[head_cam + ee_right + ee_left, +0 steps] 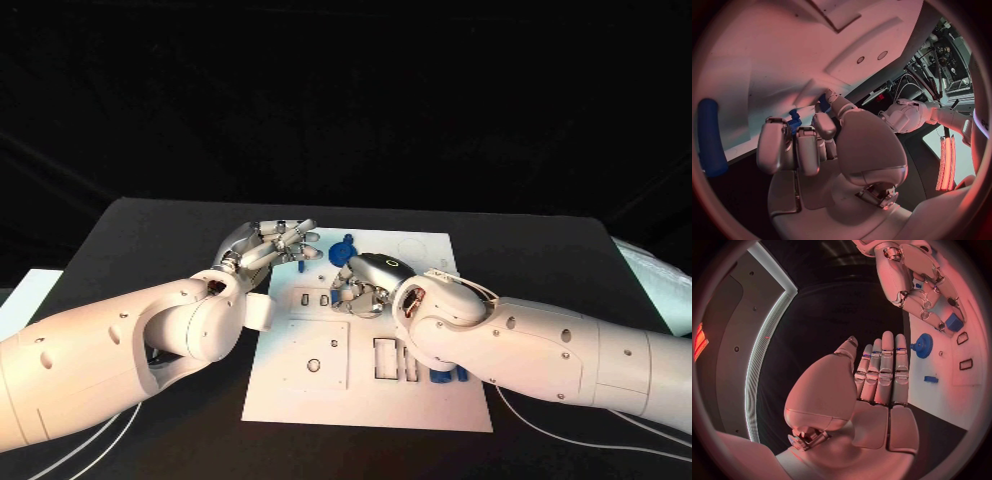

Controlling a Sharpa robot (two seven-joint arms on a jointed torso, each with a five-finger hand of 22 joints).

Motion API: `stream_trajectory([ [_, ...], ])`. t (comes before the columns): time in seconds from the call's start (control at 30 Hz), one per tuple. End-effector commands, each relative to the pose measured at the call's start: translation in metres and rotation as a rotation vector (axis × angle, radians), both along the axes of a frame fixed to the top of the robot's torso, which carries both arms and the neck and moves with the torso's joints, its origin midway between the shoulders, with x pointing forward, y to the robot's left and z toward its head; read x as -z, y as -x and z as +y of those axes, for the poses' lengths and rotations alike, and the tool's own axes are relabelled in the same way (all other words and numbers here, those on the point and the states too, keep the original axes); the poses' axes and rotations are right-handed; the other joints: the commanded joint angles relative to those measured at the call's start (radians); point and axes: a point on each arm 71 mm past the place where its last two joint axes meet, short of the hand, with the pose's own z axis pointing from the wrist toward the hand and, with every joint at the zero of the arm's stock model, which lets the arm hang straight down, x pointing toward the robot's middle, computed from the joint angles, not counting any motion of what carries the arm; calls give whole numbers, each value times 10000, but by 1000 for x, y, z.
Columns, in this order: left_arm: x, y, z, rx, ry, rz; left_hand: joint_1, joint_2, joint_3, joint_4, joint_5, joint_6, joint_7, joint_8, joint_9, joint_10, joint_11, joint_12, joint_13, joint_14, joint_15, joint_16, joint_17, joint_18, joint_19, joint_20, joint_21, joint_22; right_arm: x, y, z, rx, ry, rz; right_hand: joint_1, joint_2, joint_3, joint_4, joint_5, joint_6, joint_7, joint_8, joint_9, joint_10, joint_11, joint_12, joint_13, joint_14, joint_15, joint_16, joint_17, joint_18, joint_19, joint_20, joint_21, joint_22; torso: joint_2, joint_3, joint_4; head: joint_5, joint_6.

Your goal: Assemble the parts on the task board

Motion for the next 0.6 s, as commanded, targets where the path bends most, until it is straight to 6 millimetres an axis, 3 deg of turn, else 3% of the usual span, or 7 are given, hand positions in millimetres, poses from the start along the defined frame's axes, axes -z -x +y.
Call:
stream_trajectory([
  [0.03,-1,1,-2,217,133,-94,36,-66,33,-11,-36,-7,47,-57,10,-10,43,-43,-9,-69,7,-49,-15,163,-84,-9,-48,-16,6,2,-1,-122,392,211,-74,-36,-68,11,77,-52,47,-62,-9,-84,16,-58,-27,688,-32,-31,966,-180,12,-27,-52,2,1,-2,1,13,-6],
  [0.6,-1,1,-2,226,122,-60,41,-67,38,-16,-36,-9,48,-59,10,-12,44,-45,-10,-78,10,-57,-23,166,-95,-4,-53,-20,4,0,-1,55,79,-129,-382,-514,-395,88,212,-707,254,-500,-164,-609,199,-978,-749,617,114,-233,708,-160,-60,96,-154,-142,2,-13,14,-39,-10],
])
